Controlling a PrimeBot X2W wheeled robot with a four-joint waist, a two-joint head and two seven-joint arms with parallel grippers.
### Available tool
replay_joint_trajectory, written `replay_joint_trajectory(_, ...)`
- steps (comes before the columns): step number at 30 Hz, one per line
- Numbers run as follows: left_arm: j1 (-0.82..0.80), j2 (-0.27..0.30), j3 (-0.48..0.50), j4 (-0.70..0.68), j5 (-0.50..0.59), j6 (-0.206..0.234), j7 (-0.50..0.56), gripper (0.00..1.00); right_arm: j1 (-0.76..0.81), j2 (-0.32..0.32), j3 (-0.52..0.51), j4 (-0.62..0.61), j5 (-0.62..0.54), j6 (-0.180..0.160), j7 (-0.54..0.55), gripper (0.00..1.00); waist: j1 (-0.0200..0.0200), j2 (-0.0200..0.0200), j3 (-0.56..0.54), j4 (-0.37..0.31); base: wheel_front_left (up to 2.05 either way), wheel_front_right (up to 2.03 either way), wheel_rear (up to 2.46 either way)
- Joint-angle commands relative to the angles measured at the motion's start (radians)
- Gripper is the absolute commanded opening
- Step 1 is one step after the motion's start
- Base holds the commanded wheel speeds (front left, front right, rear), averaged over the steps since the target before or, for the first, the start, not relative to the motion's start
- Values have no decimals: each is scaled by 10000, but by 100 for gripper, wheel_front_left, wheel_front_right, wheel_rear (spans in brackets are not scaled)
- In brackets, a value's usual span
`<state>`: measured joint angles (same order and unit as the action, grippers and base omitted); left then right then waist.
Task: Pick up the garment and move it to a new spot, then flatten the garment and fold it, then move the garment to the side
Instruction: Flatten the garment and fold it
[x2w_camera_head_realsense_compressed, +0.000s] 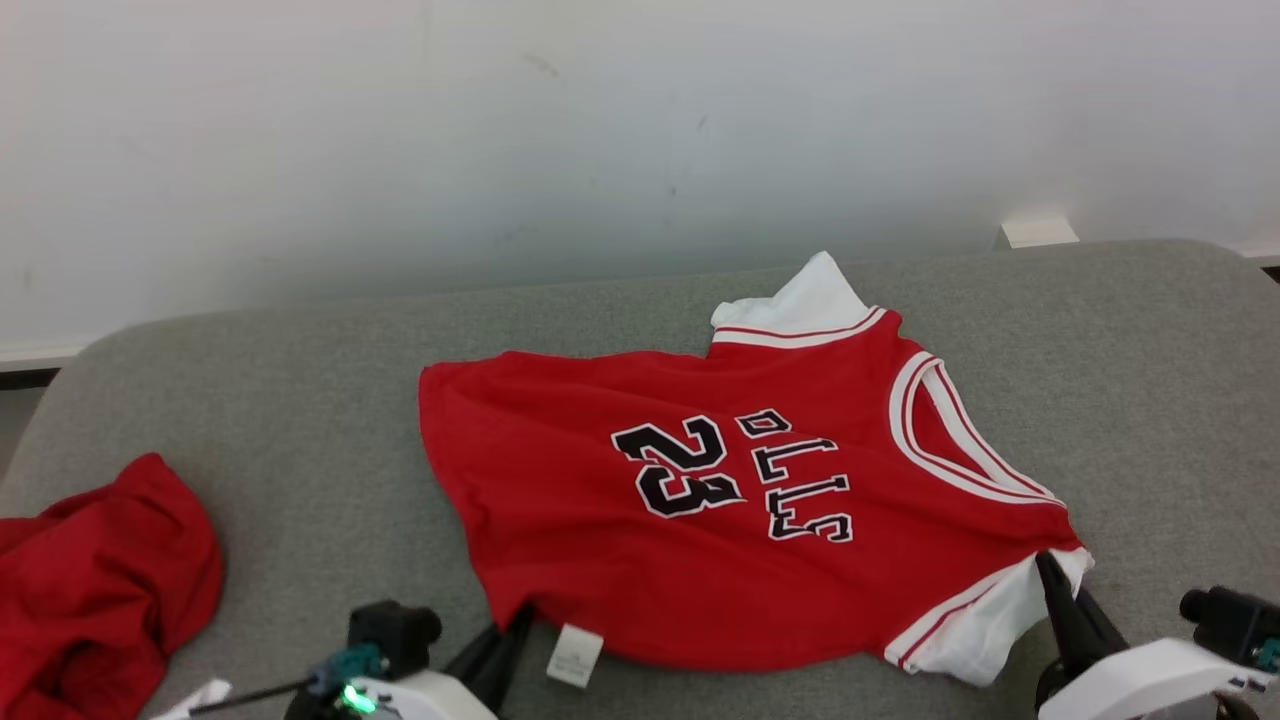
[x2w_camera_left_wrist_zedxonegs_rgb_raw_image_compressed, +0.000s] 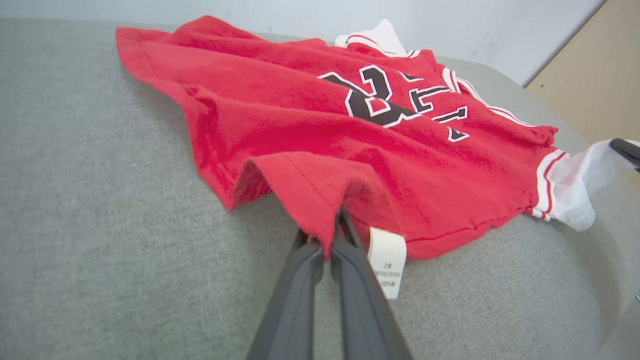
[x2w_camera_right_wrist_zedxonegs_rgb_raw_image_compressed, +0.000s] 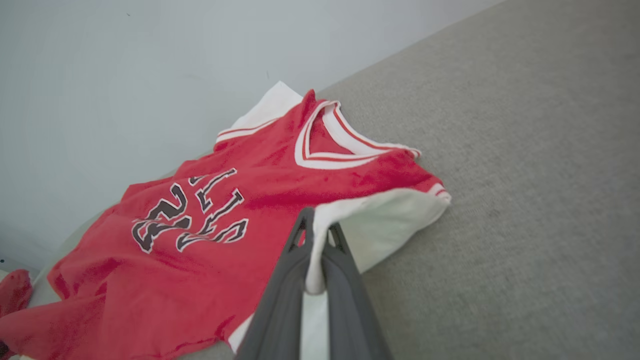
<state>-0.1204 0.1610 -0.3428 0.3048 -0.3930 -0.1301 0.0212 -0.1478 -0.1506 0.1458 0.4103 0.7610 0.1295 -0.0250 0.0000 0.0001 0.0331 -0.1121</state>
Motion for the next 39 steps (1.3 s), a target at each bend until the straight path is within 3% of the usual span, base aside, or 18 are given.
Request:
replay_joint_trajectory(1, -318, 187, 46, -107, 83, 16, 32, 0, -277, -117, 23, -115, 168, 17, -80, 0, 0, -1, 188, 6, 0, 0, 0)
replay_joint_trajectory(10, -3900, 1695, -295, 219, -593, 0, 574, 0, -3480, -485, 520, 87, 1023, 15, 239, 0, 0, -1, 1696, 176, 0, 0, 0)
replay_joint_trajectory(15, -6628, 2569, -1170, 1257, -1277, 4, 523, 0, -6028, -614, 806, 739, 1364, 14, 449, 0, 0, -1, 2667, 252, 0, 0, 0)
replay_joint_trajectory(21, -9858, 3194, -2456, 2601, -1902, 4, 45, 0, -9346, -755, 894, 1944, 1297, 14, 25, 0, 0, -1, 3665, 363, 0, 0, 0)
replay_joint_trajectory(27, -12342, 3215, -3134, 3940, -2473, 2, -443, 0, -12093, -792, 1131, 2969, 1044, 14, -591, 0, 0, -1, 4210, 466, 0, 0, 0)
replay_joint_trajectory(39, -15322, 2929, -2908, 6202, -4112, 3, -792, 0, -15375, -749, 1690, 4559, 1263, 12, -1324, 0, 0, -1, 4410, 175, 0, 0, 0)
